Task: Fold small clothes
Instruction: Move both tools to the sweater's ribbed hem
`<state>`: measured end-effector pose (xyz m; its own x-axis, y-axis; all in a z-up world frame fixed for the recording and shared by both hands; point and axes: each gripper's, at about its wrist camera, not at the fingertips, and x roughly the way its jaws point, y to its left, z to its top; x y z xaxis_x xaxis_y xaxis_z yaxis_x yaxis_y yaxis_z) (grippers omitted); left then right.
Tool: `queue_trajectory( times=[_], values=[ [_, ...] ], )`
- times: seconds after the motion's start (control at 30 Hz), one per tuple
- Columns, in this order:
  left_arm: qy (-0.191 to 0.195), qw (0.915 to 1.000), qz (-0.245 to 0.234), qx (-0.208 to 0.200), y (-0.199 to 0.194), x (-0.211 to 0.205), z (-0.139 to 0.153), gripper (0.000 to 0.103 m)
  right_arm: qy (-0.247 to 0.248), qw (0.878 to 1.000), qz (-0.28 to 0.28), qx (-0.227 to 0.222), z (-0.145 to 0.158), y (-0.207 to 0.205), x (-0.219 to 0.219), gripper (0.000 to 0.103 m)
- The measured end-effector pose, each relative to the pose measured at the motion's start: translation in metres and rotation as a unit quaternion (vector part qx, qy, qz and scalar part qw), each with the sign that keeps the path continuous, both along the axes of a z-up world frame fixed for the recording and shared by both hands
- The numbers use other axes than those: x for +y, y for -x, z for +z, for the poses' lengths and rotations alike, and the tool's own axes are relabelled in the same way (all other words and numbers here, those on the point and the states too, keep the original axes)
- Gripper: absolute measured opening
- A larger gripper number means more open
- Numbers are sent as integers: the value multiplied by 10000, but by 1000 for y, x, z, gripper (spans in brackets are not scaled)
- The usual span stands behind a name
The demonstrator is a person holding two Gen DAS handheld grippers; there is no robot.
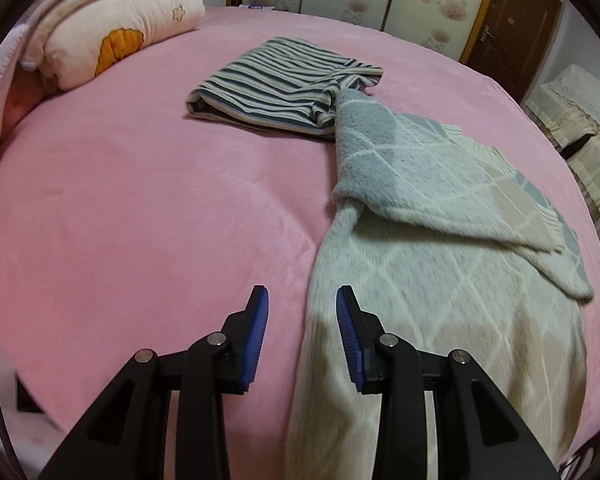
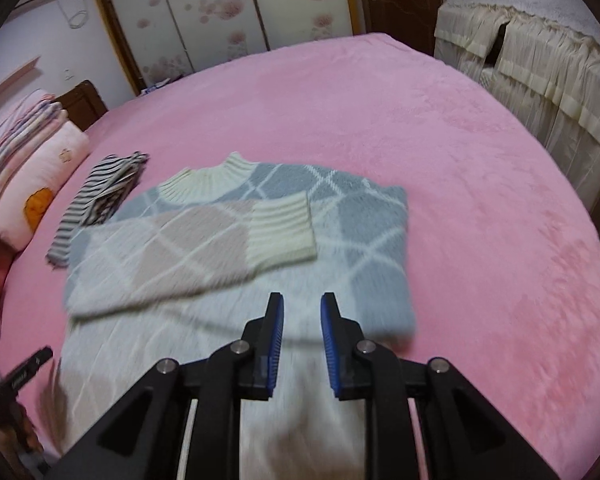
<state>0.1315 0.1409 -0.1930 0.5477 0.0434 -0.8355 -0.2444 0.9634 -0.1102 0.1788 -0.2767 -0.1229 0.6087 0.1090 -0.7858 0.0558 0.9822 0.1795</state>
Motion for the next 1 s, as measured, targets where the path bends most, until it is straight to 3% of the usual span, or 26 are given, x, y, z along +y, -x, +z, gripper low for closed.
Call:
queue_trajectory(
  times=[0.2,0.27,0.33,0.4,0.5,0.6,0.73,1.0],
  values=[
    [-22,9998,-55,-199,47,-7,31,35,98,9996,11,-281,27,75,-6,22],
    [-51,9995,-86,-294,61,-11,42,42,196,9991,19,-371,35,96,-8,24],
    [-103,9988,-96,-472,77,-17,53,59,263,9986,42,-447,42,114,-8,26],
    [-155,9977,-101,-647,92,-22,62,68,297,9982,58,-515,48,130,-7,32],
    [-215,9960,-171,-845,113,-29,74,76,316,9974,78,-636,54,152,-4,42],
    [-210,9953,-272,-906,124,-36,76,84,284,9973,130,-670,53,170,1,43],
    [-114,9959,-360,-823,134,-38,67,84,222,9978,242,-574,40,186,7,43],
    [924,9943,-521,100,142,-22,-3,83,-42,9995,282,156,-22,203,15,43]
  ],
)
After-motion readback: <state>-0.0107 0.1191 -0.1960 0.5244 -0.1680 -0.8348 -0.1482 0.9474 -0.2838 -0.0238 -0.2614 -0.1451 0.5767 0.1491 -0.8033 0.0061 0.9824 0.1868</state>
